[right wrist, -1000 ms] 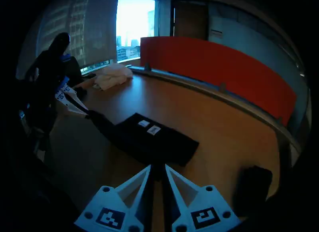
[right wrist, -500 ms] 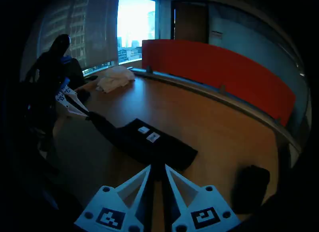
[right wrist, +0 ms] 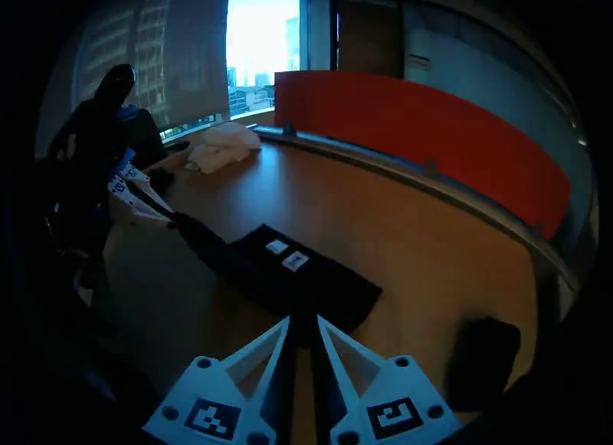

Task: Fold towel

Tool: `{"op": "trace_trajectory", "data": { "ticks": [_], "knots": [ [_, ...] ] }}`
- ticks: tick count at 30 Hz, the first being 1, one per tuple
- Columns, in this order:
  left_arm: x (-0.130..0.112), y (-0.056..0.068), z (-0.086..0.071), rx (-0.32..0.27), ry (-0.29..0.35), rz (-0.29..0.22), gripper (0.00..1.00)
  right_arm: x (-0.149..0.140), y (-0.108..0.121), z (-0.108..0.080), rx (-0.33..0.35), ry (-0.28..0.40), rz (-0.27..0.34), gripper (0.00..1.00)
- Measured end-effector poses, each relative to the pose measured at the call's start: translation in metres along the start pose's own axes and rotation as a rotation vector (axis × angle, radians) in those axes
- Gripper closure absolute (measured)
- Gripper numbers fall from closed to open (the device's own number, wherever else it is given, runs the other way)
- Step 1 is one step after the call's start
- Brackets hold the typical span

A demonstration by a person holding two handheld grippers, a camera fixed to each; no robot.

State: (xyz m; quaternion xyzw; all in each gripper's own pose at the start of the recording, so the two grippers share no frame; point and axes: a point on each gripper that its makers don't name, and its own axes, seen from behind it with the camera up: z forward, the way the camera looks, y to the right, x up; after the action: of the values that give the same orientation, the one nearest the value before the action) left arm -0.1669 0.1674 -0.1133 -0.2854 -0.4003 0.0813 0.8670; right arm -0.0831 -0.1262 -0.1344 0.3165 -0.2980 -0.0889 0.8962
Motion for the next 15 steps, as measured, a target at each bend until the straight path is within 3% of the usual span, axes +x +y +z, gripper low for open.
{"op": "trace_trajectory", "data": {
  "ticks": [8,15],
  "knots": [
    [0.013,-0.009,0.015,0.023,0.007,-0.021,0.92,0.001,0.014,0.019,-0.008,-0.014,-0.001,0.90],
    [0.022,-0.024,0.032,0.049,-0.006,-0.025,0.92,0.002,0.028,0.041,-0.008,-0.036,-0.025,0.90]
  ]
}}
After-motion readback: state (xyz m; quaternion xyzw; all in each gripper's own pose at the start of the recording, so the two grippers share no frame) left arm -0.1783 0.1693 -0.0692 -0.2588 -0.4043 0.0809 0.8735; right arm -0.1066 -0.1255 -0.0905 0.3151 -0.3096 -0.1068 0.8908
